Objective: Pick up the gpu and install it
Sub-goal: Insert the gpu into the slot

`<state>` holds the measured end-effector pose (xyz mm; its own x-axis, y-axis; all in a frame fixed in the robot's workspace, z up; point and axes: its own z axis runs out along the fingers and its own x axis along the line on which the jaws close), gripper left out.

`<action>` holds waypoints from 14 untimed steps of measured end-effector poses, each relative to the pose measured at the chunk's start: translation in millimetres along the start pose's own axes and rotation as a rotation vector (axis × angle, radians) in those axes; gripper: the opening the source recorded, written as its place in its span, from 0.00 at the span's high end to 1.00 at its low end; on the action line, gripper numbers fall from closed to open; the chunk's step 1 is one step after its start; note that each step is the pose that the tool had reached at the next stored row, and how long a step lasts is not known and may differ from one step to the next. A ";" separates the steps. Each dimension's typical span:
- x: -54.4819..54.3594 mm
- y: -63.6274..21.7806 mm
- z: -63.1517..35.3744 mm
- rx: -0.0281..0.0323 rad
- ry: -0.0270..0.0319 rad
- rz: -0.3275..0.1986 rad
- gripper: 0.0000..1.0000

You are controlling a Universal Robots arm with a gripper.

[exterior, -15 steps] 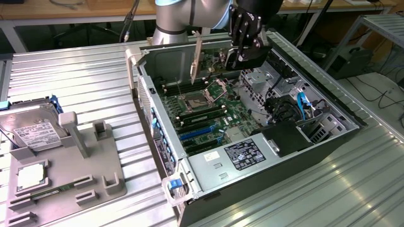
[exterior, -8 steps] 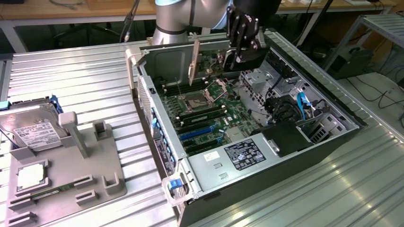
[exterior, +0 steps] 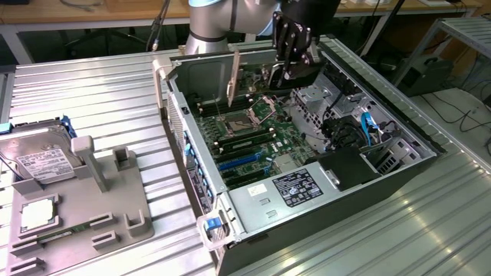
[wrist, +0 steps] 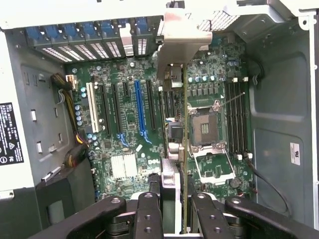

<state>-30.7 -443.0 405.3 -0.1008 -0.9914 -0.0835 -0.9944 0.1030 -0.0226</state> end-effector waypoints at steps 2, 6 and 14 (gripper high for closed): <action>0.4 2.3 0.6 -0.0011 -0.0057 -0.008 0.72; 1.2 4.6 2.0 -0.0024 -0.0105 -0.013 0.72; 3.9 9.8 6.2 -0.0051 -0.0235 -0.028 0.72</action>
<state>-40.6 -445.4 398.6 -0.0721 -0.9917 -0.1064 -0.9970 0.0747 -0.0203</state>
